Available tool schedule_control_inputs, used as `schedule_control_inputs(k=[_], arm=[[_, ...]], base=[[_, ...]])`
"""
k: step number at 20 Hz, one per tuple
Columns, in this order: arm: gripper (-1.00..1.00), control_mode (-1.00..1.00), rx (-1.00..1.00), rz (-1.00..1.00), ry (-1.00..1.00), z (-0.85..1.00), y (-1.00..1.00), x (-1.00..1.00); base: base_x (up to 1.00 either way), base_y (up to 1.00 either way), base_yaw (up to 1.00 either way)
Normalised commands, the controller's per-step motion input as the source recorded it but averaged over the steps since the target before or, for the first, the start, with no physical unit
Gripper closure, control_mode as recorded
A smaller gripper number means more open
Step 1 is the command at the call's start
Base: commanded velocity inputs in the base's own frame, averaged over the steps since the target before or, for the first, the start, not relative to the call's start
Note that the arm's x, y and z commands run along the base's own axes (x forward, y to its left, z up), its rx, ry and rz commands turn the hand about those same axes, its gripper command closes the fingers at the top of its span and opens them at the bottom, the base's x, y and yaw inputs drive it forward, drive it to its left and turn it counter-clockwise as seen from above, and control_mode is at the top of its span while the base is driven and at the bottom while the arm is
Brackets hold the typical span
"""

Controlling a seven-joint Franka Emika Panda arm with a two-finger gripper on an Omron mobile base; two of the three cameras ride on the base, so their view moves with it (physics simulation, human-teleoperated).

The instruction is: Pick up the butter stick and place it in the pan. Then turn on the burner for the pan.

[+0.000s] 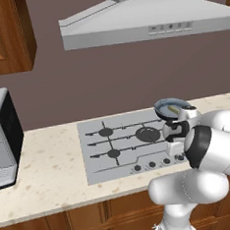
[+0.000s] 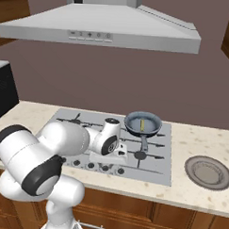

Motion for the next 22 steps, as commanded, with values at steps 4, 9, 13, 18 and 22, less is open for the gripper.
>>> schedule_control_inputs(k=[4,9,13,18,22], arm=[[1.0,-1.0,0.0,0.19,0.0,-0.11,-0.01,-0.21],[1.0,-1.0,0.0,0.23,0.0,-0.11,-0.06,-0.19],[1.0,-1.0,0.0,0.28,0.0,-0.11,-0.09,-0.17],[1.0,-1.0,0.0,0.29,0.0,-0.16,-0.05,-0.17],[1.0,-1.0,-0.01,0.31,0.0,-0.19,-0.07,-0.17]], base=[[0.0,0.0,0.0],[0.0,0.0,0.0],[0.0,0.0,0.0],[0.0,0.0,0.0],[0.0,0.0,0.0]])
